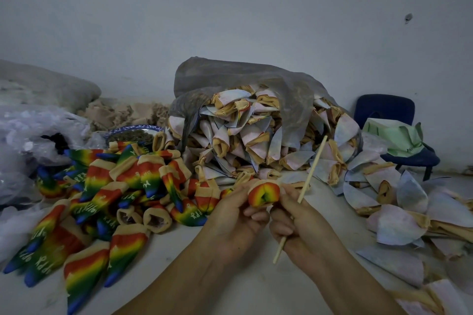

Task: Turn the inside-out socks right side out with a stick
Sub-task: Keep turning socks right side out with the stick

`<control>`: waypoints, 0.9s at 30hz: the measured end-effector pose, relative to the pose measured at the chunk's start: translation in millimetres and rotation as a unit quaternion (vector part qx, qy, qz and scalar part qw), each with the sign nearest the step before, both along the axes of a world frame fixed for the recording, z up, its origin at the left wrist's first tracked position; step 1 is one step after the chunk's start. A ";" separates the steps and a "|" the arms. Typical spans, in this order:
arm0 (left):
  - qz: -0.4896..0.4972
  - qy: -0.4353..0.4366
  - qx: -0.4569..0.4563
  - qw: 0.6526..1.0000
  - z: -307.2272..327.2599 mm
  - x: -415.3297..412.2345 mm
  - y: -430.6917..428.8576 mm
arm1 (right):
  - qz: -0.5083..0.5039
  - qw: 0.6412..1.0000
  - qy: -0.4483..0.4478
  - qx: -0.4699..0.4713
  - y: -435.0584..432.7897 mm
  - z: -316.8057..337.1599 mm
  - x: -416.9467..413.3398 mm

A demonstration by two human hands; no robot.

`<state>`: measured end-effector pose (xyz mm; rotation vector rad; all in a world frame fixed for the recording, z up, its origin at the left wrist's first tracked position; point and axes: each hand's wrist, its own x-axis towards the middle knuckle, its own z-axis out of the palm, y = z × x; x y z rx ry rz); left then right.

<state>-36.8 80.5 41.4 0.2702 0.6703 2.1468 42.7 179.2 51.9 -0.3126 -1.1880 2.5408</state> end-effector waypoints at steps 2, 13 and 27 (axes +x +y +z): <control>0.036 0.032 -0.059 0.997 0.2 2.5 1.7 | -0.022 0.996 -0.025 0.084 -1.4 -1.8 -0.1; 0.239 0.737 -0.236 0.586 -13.4 8.5 -1.5 | -0.111 0.962 -0.117 0.223 1.2 -10.7 0.1; 0.255 0.194 -0.232 0.918 -9.2 -18.6 -4.8 | -0.085 0.900 -0.192 0.383 -4.9 -11.6 1.9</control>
